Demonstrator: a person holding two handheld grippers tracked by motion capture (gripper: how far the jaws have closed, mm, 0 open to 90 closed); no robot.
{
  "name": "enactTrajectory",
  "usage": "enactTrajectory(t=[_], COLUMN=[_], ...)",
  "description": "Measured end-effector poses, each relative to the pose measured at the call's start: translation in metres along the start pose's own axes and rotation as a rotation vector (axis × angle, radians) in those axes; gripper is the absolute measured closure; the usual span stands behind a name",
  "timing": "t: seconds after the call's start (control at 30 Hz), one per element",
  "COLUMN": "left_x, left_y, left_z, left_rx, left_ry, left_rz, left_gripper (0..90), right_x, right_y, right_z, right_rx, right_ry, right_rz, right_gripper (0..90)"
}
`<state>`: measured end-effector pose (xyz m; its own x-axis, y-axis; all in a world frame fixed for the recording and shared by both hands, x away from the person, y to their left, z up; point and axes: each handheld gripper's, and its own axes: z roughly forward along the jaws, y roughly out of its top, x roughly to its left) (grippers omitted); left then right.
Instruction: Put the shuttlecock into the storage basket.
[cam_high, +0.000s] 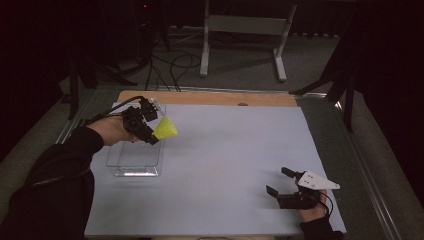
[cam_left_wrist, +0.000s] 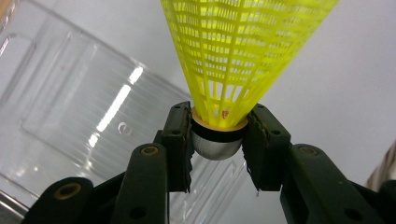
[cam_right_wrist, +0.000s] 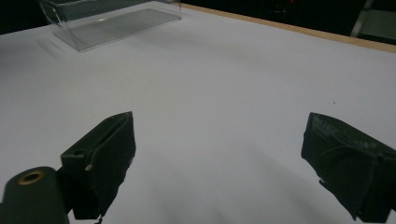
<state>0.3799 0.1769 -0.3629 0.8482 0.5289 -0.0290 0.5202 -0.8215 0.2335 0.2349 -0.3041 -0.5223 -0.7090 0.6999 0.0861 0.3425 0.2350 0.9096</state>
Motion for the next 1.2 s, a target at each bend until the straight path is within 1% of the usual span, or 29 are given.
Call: enactTrajectory(t=[0.07,0.1,0.13,0.17,0.2,0.27,0.37,0.47,0.5,0.57,0.6,0.67,0.7,0.73,0.8,0.83,0.9,0.93,0.97,1.0,1.03,1.07,1.1,1.13,1.17,1.2], left_x=[0.003,0.005,0.006,0.007,0.009,0.011,0.014,0.018,0.019,0.021,0.021,0.021,0.021,0.022,0.022,0.023,0.023,0.024,0.025,0.027,0.027,0.028,0.028,0.028,0.028,0.028], left_y=[-0.006,-0.008,-0.011,-0.013,-0.015,-0.019,-0.025,-0.032,-0.034,-0.039,-0.043,-0.049,-0.053,-0.057,-0.064,-0.068,-0.075,-0.079,-0.082,-0.086,-0.089,-0.092,-0.095,-0.098,-0.101,-0.104], left_z=[-0.001,-0.002,-0.003,-0.004,-0.006,-0.008,-0.011,-0.013,-0.014,-0.016,-0.017,-0.019,-0.019,-0.020,-0.021,-0.022,-0.021,-0.021,-0.021,-0.020,-0.019,-0.019,-0.018,-0.017,-0.016,-0.015], left_rx=[0.002,0.000,-0.004,-0.009,-0.012,-0.011,-0.012,-0.021,-0.020,-0.026,-0.040,-0.052,-0.071,-0.078,-0.091,-0.101,-0.110,-0.112,-0.113,-0.115,-0.112,-0.116,-0.124,-0.129,-0.138,-0.141], left_ry=[-0.002,0.008,0.000,-0.005,0.002,-0.002,0.006,0.021,0.031,0.036,0.030,0.026,0.021,0.015,0.016,0.006,0.024,0.015,0.026,0.031,0.033,0.046,0.048,0.047,0.058,0.053], left_rz=[-0.022,-0.034,-0.042,-0.048,-0.057,-0.068,-0.094,-0.148,-0.153,-0.171,-0.172,-0.179,-0.186,-0.189,-0.199,-0.208,-0.220,-0.232,-0.246,-0.265,-0.275,-0.291,-0.313,-0.320,-0.339,-0.350], left_gripper=[64.7,64.7,64.7,64.7,64.7,64.7,64.7,64.7,64.7,64.7,64.7,64.7,64.7,64.7,64.7,64.7,64.7,64.7,64.7,64.7,64.7,64.7,64.7,64.7,64.7,64.7], right_x=[0.000,0.000,0.000,0.000,0.000,0.000,0.001,0.001,0.001,0.001,0.001,0.001,0.001,0.001,0.001,0.001,0.001,0.001,0.002,0.002,0.002,0.002,0.002,0.002,0.002,0.002], right_y=[0.000,0.000,0.000,0.000,0.000,0.000,0.000,0.000,0.000,0.000,0.000,0.000,0.000,0.000,0.000,0.000,0.001,0.001,0.001,0.001,0.001,0.001,0.001,0.001,0.001,0.001], right_z=[0.000,0.000,0.000,0.000,0.000,0.000,0.000,0.000,0.000,0.000,0.000,0.000,0.000,0.000,0.000,0.000,0.000,0.000,0.000,0.000,0.000,0.000,0.000,0.000,0.000,0.000], right_rx=[0.000,-0.001,0.000,-0.001,-0.004,-0.007,-0.005,-0.005,-0.006,-0.006,-0.005,-0.004,-0.005,-0.006,-0.005,-0.004,-0.005,-0.005,-0.005,-0.005,-0.005,-0.005,-0.006,-0.005,-0.005,-0.004], right_ry=[0.001,0.000,-0.001,-0.001,0.000,-0.005,-0.003,-0.002,-0.002,-0.001,-0.001,-0.001,-0.001,-0.001,-0.001,0.000,0.000,0.000,0.001,0.001,0.001,0.002,0.004,0.002,0.002,0.002], right_rz=[0.001,0.001,-0.001,0.000,0.003,-0.005,-0.004,-0.007,-0.004,-0.007,-0.007,-0.006,-0.008,-0.009,-0.009,-0.008,-0.009,-0.008,-0.008,-0.008,-0.008,-0.007,-0.006,-0.008,-0.010,-0.009], right_gripper=[9.9,9.9,9.9,9.9,9.9,9.9,9.9,9.9,9.9,9.9,9.9,9.9,9.9,9.9,9.9,9.9,9.9,9.9,9.9,9.9,9.9,9.9,9.9,9.9,9.9,9.9])
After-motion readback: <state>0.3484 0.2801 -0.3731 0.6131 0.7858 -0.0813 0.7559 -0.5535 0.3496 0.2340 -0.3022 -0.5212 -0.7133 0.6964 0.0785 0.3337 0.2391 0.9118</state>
